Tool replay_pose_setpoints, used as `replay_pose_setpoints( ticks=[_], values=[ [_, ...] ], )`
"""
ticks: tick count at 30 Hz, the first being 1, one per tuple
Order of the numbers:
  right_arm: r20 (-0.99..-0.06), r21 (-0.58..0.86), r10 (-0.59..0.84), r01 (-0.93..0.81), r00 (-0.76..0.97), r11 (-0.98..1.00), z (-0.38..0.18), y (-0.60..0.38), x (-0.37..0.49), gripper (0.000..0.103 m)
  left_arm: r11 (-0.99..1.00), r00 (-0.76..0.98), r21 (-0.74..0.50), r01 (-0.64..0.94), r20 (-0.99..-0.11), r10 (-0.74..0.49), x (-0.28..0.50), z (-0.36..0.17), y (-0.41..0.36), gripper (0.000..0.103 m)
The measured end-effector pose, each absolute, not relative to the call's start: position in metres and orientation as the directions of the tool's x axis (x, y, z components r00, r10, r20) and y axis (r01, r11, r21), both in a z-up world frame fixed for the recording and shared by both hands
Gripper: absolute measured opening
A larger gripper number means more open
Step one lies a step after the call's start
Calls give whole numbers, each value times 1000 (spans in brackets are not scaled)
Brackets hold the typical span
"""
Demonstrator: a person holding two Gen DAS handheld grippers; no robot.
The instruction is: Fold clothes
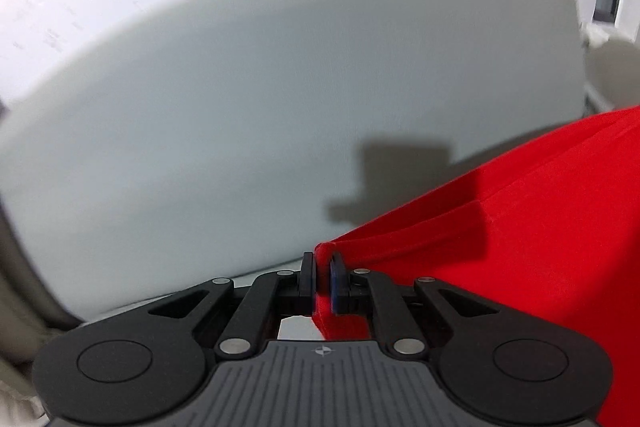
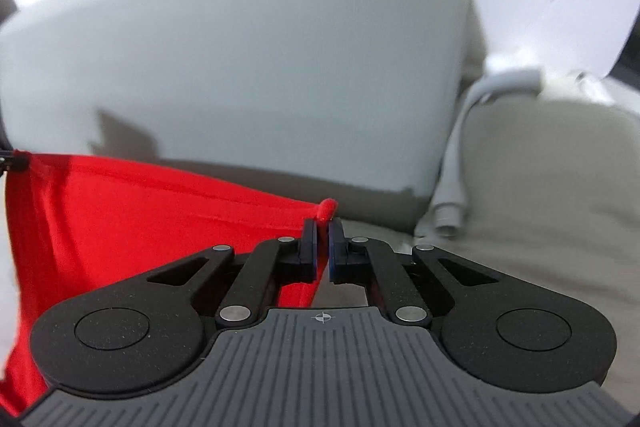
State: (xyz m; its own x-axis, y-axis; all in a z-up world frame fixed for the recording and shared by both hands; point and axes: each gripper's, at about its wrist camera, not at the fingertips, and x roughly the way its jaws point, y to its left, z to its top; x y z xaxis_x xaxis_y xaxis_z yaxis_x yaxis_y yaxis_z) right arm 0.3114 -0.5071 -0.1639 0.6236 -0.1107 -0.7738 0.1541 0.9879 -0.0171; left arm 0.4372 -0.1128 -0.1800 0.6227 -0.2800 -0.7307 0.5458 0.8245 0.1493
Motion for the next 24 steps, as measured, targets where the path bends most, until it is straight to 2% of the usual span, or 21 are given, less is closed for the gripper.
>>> replay_pose_setpoints(
  ticks=[4,8,14,19,22,24],
  values=[
    [-712,-25,-119,145,692,989,-103,-474,240,4,834,684,196,517,-680,-264,358,-131,-99,7],
    [-675,-27,-131,153,726,988,-75,-450,169,4,853,705,188,488,-660,-258,285,-107,-76,7],
    [-693,22,-102,162,714,987,-66,-419,47,4,853,679,182,490,-693,-242,166,-115,-43,7],
    [-754,66,-76,190,652,980,-106,-407,-30,4,872,635,178,455,-752,-178,125,-162,0,7],
    [-811,70,-57,193,583,979,-144,-399,-55,5,861,587,232,452,-805,-90,99,-195,1,13],
    [-868,59,-35,173,496,983,-166,-394,-63,10,860,547,240,450,-835,-53,89,-201,6,19]
  ],
)
